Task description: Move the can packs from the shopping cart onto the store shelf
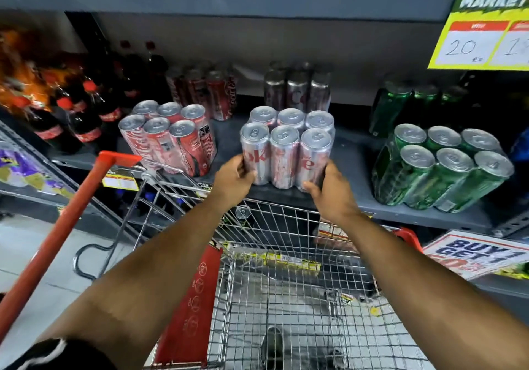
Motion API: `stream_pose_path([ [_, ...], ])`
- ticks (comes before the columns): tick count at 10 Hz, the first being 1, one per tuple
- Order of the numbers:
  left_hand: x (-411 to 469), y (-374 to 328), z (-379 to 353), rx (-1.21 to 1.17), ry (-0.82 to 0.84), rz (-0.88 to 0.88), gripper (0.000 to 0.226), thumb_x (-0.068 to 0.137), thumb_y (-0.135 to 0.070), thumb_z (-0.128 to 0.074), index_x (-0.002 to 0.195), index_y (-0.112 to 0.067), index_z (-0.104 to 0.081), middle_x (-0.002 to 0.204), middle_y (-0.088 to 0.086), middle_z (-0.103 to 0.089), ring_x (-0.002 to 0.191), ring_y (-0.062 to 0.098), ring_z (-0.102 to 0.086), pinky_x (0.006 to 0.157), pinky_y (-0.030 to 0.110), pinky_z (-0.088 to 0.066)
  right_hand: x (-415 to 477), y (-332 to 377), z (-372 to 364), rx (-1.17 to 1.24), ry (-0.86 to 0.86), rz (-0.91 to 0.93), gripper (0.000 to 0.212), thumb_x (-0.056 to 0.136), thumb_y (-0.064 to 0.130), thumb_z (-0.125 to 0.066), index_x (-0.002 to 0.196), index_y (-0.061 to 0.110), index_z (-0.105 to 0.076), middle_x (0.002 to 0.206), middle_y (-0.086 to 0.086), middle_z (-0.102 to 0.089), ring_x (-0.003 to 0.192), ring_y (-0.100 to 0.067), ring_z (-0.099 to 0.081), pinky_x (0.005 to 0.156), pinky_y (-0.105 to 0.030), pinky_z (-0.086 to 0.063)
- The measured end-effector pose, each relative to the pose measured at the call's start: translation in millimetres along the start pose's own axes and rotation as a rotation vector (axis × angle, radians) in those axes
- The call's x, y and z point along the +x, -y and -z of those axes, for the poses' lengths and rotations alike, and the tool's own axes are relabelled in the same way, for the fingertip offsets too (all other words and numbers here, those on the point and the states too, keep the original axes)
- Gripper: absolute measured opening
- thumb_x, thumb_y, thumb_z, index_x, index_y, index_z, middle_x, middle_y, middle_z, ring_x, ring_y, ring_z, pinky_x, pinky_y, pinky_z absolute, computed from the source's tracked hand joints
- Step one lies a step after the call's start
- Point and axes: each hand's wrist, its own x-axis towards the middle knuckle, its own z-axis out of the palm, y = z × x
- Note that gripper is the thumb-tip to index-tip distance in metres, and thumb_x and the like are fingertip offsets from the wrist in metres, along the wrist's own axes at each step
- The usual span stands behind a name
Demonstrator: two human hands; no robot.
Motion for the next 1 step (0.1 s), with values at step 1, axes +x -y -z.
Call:
stream_pose_path([
  [1, -6.7, -11.9, 5.3, 0.076, -0.056, -0.092, 0.046, 0.085, -0.02, -0.061, 0.13, -0.016, -0.052, 0.124, 0.004, -0.066, 0.115, 0.022, -0.062, 0.103, 0.039, -0.047, -8.1, 4.0, 10.9, 0.013, 0.004, 0.031, 0.066, 0.077, 0.026, -0.073, 0.131, 0.021, -0.036, 0.13, -0.007, -0.055, 0.118, -0.026, -0.052, 0.098, -0.035, -0.041],
])
